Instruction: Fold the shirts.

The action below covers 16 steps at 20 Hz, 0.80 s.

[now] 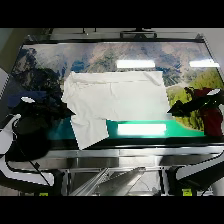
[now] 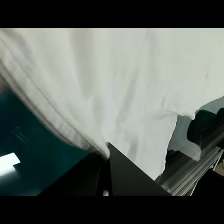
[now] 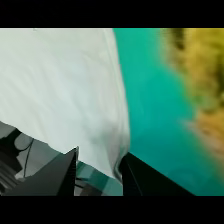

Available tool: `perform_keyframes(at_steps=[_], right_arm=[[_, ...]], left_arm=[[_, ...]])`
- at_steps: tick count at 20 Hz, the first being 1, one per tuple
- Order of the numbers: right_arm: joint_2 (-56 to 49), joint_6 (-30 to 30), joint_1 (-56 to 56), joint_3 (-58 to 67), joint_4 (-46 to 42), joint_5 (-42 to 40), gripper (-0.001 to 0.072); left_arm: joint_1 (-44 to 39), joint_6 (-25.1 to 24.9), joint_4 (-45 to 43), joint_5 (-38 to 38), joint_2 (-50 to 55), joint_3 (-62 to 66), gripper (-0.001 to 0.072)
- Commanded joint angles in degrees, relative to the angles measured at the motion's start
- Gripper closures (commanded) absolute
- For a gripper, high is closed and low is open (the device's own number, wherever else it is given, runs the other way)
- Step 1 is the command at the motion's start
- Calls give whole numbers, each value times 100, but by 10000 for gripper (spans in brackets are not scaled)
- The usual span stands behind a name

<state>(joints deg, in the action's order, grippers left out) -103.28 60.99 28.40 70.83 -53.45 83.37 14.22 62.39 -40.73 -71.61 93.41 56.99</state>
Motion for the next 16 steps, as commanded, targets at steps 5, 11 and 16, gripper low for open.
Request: perform_keyframes(at_steps=[5,11,16], right_arm=[[-190,-400,-4,-199,575,92,622],[323,-380,26,-197,927,463,693],[2256,-793,345,-184,3001,754,693]], left_arm=[[-2,-2,39,-42,0,7,686],[57,-146,59,-289,-796,7,686],[699,-1080,2433,-1268,-2601,46,686]])
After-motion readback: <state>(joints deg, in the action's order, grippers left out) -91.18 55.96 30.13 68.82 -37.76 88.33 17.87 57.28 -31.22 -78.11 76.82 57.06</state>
